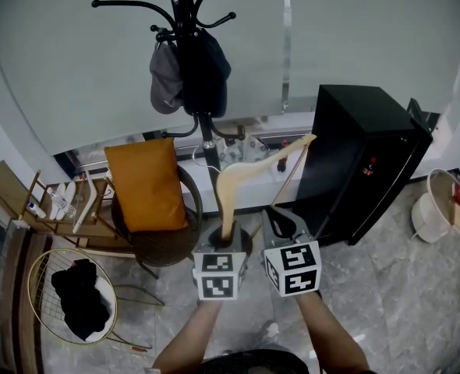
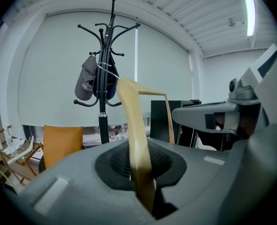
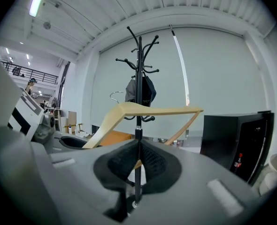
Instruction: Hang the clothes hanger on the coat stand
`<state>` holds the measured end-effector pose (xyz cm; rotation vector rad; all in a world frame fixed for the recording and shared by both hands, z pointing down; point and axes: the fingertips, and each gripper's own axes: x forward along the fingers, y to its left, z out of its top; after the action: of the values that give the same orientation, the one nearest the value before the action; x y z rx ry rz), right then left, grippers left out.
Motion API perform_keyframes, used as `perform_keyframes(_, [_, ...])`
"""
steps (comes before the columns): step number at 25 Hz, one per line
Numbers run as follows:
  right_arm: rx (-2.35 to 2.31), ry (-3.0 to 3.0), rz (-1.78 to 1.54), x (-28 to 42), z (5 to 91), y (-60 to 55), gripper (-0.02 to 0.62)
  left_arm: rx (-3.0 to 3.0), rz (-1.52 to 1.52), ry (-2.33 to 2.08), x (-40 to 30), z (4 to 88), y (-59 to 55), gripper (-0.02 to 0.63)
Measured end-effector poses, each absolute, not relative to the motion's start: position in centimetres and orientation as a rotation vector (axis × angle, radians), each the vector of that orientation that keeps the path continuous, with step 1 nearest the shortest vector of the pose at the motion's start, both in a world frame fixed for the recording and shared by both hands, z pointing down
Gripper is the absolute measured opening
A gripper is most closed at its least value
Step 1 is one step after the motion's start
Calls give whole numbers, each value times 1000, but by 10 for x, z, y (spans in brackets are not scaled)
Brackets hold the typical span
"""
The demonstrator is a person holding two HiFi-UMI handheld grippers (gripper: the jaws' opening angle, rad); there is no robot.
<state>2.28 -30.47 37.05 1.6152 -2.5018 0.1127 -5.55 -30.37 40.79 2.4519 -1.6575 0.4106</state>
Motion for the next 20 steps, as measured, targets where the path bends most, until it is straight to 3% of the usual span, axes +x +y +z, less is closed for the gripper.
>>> perform_keyframes(20, [1459,-2638,105,62,374,-361,3,2346,514,-1792,-14,422,-345,41])
